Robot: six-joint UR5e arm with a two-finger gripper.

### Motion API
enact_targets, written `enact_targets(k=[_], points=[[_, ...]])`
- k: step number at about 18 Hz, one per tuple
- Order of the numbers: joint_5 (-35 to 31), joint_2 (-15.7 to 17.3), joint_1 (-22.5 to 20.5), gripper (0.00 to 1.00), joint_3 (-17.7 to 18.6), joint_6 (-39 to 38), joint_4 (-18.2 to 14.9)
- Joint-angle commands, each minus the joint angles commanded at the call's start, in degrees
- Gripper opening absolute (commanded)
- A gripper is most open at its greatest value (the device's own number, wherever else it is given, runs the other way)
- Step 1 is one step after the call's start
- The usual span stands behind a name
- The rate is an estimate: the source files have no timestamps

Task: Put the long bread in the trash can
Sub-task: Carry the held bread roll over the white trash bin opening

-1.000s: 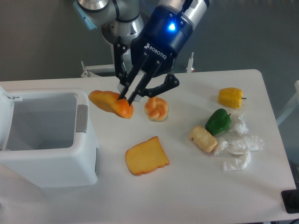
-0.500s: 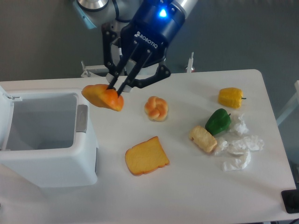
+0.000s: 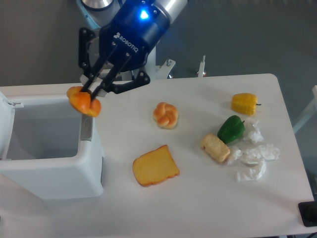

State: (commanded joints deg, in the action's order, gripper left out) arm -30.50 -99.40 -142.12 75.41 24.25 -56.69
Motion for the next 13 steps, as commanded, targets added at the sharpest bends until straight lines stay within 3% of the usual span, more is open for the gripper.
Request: enact_targets(k=[6,13], points=[[0.00,-2.11,3.60,0.09,-0.09,1.94,3.25],[0.00,-2.81,5.71,0.09,0.09,3.78,3.60]])
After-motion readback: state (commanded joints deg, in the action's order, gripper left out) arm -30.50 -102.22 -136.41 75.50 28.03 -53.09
